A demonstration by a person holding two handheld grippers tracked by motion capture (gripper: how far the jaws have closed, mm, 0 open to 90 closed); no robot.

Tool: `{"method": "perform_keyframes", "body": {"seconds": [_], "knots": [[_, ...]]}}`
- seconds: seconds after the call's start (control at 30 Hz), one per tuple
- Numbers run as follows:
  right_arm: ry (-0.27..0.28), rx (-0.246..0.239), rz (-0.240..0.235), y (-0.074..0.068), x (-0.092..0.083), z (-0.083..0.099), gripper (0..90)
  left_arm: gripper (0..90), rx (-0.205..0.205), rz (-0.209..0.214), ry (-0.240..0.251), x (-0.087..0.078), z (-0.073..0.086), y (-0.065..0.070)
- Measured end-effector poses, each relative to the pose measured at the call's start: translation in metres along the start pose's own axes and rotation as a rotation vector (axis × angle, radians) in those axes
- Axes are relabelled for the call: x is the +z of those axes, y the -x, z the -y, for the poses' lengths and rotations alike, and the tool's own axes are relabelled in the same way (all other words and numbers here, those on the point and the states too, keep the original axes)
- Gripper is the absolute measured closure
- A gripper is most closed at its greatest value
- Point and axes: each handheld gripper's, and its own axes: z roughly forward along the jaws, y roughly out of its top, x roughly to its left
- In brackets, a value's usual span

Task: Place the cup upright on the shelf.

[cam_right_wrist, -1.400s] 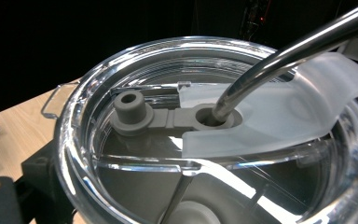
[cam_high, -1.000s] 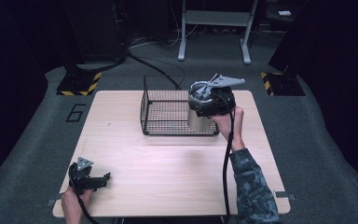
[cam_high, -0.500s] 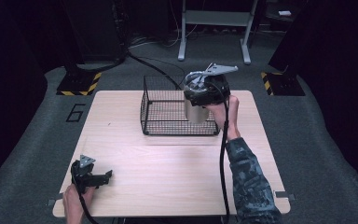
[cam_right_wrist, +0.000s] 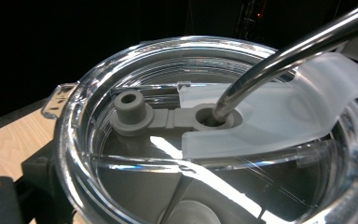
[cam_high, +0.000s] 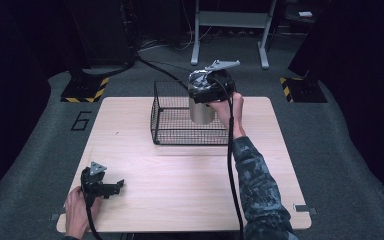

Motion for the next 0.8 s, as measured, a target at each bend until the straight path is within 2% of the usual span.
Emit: {"method": "perform_keyframes", "body": {"seconds": [0.07,0.17,0.2,0.27,0.33,0.47,0.5,0.63,0.8], "knots": [[-0.005,0.014,0.003,-0.001,0.006,0.000,4.0,0.0,0.007,0.009,-0.001,0.002,-0.002,0.000],[-0.015,0.011,0.004,0.001,0.012,0.001,4.0,0.0,0.018,0.017,0.004,0.004,-0.004,0.000],[-0.016,0.024,0.008,0.002,0.014,0.001,4.0,0.0,0.009,0.019,0.014,0.005,-0.004,0.001],[-0.011,0.014,0.014,0.005,0.017,0.002,4.0,0.0,0.018,0.020,0.017,0.006,-0.004,0.001],[-0.014,0.034,0.020,0.007,0.021,0.003,4.0,0.0,0.027,0.034,-0.005,0.005,-0.006,0.000],[-0.018,0.044,0.030,0.011,0.030,0.005,4.0,0.0,0.026,0.032,-0.006,0.005,-0.006,0.000],[-0.020,0.047,0.037,0.013,0.034,0.006,4.0,0.0,0.023,0.023,0.012,0.006,-0.005,0.001],[-0.026,0.042,0.046,0.017,0.046,0.009,4.0,0.1,0.013,0.025,0.016,0.006,-0.005,0.001],[-0.026,0.075,0.057,0.021,0.058,0.014,4.0,0.1,0.019,0.019,0.009,0.006,-0.005,0.000]]}}
